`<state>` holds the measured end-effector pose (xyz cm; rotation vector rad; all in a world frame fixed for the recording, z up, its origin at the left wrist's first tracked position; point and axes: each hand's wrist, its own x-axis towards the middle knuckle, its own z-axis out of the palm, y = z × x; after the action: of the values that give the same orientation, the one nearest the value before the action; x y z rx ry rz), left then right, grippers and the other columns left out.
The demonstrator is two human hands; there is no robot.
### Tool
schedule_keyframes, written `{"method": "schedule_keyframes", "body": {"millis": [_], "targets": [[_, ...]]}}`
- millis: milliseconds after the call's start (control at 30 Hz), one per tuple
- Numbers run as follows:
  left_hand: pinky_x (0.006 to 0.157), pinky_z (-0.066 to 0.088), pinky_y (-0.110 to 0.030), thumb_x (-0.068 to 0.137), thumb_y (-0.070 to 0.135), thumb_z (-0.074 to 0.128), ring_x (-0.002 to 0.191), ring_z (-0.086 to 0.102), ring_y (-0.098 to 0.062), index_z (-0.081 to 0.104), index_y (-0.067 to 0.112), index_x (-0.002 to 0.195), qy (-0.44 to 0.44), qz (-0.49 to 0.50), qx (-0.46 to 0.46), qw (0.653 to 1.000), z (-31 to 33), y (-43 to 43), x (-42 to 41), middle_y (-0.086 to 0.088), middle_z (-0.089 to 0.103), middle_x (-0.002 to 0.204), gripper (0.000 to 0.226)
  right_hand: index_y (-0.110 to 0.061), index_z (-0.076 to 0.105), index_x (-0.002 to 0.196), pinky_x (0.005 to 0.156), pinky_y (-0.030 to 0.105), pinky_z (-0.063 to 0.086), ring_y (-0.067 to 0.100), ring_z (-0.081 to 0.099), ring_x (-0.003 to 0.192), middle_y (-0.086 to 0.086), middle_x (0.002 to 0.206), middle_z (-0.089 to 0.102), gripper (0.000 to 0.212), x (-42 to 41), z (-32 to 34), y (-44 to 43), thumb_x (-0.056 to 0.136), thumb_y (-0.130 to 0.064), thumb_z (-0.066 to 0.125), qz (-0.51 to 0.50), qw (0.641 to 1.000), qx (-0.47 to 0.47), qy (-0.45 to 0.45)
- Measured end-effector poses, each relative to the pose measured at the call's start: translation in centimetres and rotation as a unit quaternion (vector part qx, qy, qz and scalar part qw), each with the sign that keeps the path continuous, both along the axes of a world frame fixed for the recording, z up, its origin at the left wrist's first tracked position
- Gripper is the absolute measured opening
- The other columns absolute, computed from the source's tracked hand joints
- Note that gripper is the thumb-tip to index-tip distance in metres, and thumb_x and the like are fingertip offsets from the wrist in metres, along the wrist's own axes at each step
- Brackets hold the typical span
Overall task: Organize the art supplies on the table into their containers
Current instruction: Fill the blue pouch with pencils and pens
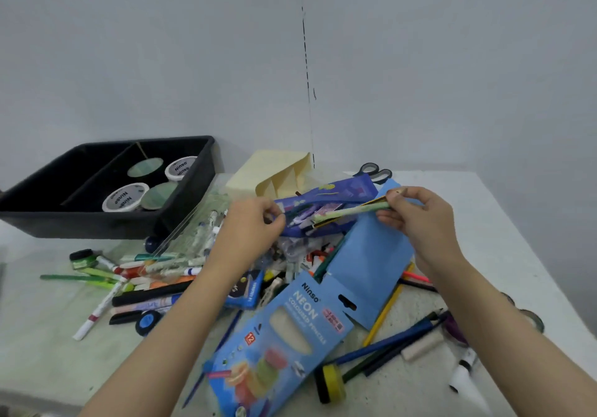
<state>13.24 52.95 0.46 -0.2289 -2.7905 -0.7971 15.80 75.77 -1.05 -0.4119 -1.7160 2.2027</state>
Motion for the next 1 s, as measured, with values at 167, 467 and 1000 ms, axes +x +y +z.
{"method": "schedule_keyframes", "body": {"millis": [167,467,1000], "targets": [[0.048,0.030,-0.010,0.082,0.015,0.065,0.051,0.047,0.000,0.069,0.015,0.071,0.013,-0.019,0.047,0.999,0.6,-1.5,-1.2,0.012,0.053,0.056,0.011,-0.006,0.059,0.078,0.059,0.018,0.055,0.012,0.064,0.052,0.010,0.072,0.064,0.012,-0.7,0.0,-2.9,0.089,-0.001,0.060,-0.004,1.000,-0.018,0.019],[0.046,0.042,-0.011,0.080,0.006,0.064,0.042,0.047,-0.006,0.067,0.014,0.063,-0.014,-0.057,0.139,0.989,1.7,-3.3,-2.7,-0.005,0.060,0.049,0.019,-0.013,0.059,0.078,0.068,0.018,0.052,0.014,0.064,0.073,0.005,0.077,0.066,0.014,-2.9,-0.9,-6.4,0.086,-0.002,0.064,0.049,0.978,0.191,0.062],[0.052,0.054,-0.022,0.090,0.009,0.058,0.054,0.063,-0.013,0.065,0.003,0.084,-0.273,-0.078,0.385,0.878,0.6,-5.9,-4.1,-0.011,0.064,0.071,0.011,-0.019,0.071,0.098,0.075,0.019,0.040,0.008,0.049,0.084,-0.009,0.085,0.054,0.015,-3.1,-2.2,-9.3,0.086,-0.021,0.062,-0.005,0.833,0.533,0.149]]}}
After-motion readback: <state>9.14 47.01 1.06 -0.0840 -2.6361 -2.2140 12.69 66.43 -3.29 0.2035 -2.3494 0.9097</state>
